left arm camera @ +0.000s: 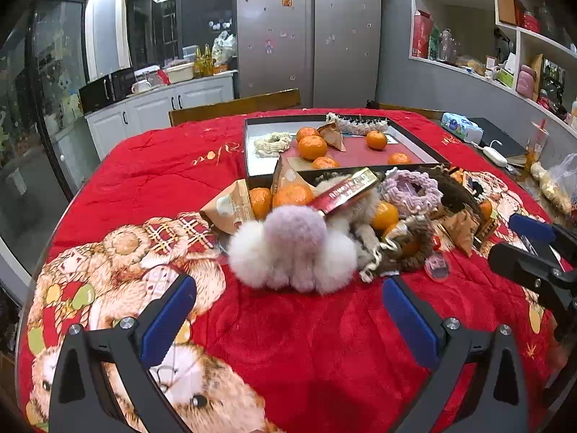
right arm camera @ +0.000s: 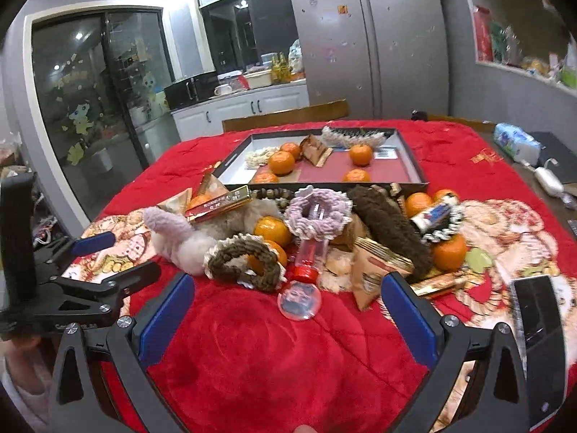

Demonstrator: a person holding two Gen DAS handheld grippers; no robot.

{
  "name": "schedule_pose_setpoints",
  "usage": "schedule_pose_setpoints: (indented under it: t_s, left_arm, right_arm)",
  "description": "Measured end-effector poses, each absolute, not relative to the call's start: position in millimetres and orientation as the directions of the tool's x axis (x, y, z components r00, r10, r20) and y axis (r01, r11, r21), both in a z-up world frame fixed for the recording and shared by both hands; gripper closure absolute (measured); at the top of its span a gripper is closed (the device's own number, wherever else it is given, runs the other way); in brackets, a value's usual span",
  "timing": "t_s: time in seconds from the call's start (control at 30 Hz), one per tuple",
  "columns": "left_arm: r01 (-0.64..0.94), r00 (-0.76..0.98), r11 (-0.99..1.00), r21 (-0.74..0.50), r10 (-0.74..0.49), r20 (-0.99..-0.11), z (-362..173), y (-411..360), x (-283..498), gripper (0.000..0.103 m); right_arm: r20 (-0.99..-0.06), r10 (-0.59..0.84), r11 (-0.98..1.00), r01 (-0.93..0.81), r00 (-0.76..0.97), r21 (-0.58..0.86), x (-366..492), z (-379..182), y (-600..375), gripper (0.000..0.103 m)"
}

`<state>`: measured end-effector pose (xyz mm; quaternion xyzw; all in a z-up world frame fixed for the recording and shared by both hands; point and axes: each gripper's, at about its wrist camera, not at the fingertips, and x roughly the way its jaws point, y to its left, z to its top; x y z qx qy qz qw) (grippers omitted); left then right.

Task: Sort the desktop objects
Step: 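Grasp the pink fluffy pom-pom with the left tool while the right tool grasps the brown braided ring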

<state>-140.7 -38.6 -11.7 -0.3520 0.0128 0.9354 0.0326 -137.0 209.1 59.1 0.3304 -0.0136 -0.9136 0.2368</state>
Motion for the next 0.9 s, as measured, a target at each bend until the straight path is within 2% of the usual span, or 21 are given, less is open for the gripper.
schedule_pose_setpoints:
  t_s: [0.17, 0.4, 0.57, 0.67, 0.8, 0.9]
  left_arm:
    - [-0.084, -0.735, -0.996, 0.036, 0.038, -0.677, -14, -39, -162, 0.0]
    - [-0.104, -0.712, -0.994, 0.016, 0.064, -0.699, -24, -41, -182, 0.0]
    - [-0.091, -0.706, -0.996, 0.016, 0.053, -0.706, -32, -44, -191, 0.0]
    - [-0.1, -0.695, -0.995, -0.012, 0.079, -0.715, -38, -47, -194, 0.0]
    - [-0.111, -0.684, -0.994, -0.006, 0.081, -0.725, -45, -45, -197, 0.0]
    - [-0.115, -0.69, -0.993, -0.012, 0.089, -0.718, -45, -46, -198, 0.0]
  right_arm:
    - [-0.618, -0.449, -0.882, 0.431, -0.645, 0.191, -154, 57, 201, 0.0]
    - [-0.643, -0.473, -0.867, 0.449, -0.603, 0.217, -178, 52, 192, 0.0]
    - [-0.651, -0.524, -0.839, 0.462, -0.549, 0.286, -187, 37, 190, 0.0]
    - [-0.652, -0.521, -0.841, 0.461, -0.551, 0.282, -185, 34, 189, 0.008]
    - [-0.663, -0.518, -0.841, 0.462, -0.54, 0.281, -186, 29, 187, 0.022]
    - [-0.675, -0.512, -0.839, 0.477, -0.532, 0.261, -185, 27, 182, 0.027]
